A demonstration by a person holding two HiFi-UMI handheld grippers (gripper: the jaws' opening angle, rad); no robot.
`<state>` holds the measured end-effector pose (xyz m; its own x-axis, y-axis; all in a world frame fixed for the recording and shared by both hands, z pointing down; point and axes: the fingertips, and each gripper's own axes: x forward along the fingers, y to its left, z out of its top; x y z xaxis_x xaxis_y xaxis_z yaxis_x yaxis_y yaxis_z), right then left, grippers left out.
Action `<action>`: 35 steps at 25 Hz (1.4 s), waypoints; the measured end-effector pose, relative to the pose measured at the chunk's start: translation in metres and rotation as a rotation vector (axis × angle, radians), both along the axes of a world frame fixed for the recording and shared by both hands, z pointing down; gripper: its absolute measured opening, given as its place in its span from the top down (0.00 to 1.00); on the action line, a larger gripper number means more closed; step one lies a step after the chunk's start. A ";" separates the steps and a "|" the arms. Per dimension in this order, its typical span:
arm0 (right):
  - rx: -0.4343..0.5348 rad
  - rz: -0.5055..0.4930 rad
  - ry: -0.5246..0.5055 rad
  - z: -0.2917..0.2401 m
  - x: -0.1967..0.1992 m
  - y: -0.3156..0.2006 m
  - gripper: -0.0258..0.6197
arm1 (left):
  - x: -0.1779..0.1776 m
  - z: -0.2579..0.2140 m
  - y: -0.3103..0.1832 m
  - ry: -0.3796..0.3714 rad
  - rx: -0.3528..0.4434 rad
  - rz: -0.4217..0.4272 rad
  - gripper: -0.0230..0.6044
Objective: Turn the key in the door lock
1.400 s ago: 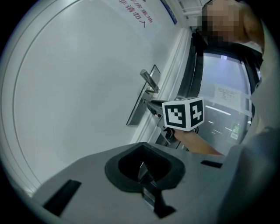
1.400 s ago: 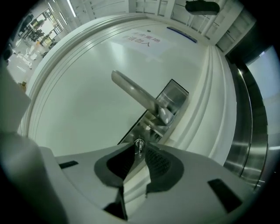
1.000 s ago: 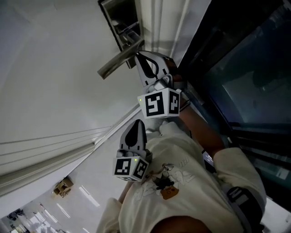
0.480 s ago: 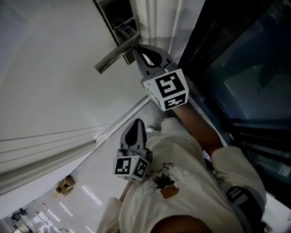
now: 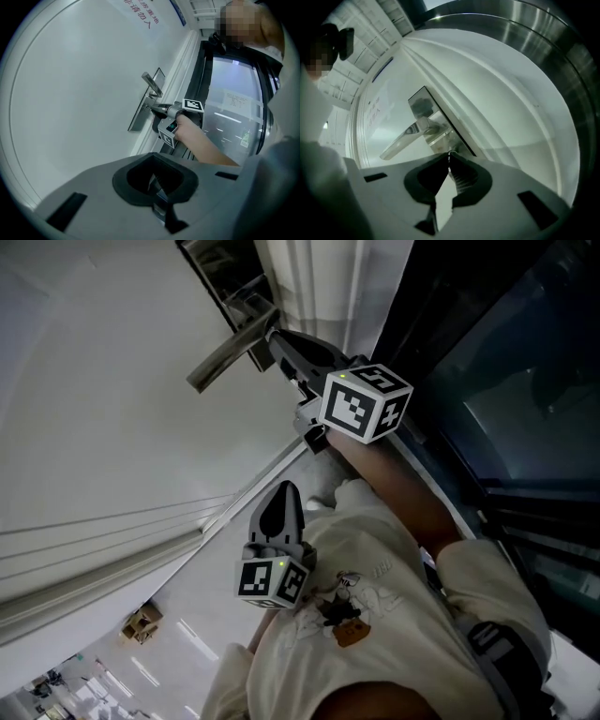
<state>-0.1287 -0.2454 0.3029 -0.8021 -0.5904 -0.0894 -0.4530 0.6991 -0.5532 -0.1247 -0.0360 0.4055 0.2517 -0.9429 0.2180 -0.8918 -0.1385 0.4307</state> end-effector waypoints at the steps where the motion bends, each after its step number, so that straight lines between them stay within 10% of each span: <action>1: -0.039 -0.015 -0.041 0.001 0.000 -0.001 0.93 | 0.001 0.000 0.000 -0.001 -0.001 0.003 0.95; 24: -0.687 -0.209 -0.649 0.016 0.001 -0.005 0.93 | 0.000 0.002 0.003 -0.006 -0.015 0.000 0.95; 35: -0.748 -0.246 -0.729 0.015 0.000 -0.005 0.92 | -0.002 0.004 0.009 -0.006 -0.014 -0.008 0.95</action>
<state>-0.1283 -0.2503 0.3182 -0.8054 -0.5237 -0.2776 0.2668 0.0979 -0.9588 -0.1270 -0.0269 0.4096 0.2429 -0.9418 0.2324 -0.8953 -0.1253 0.4275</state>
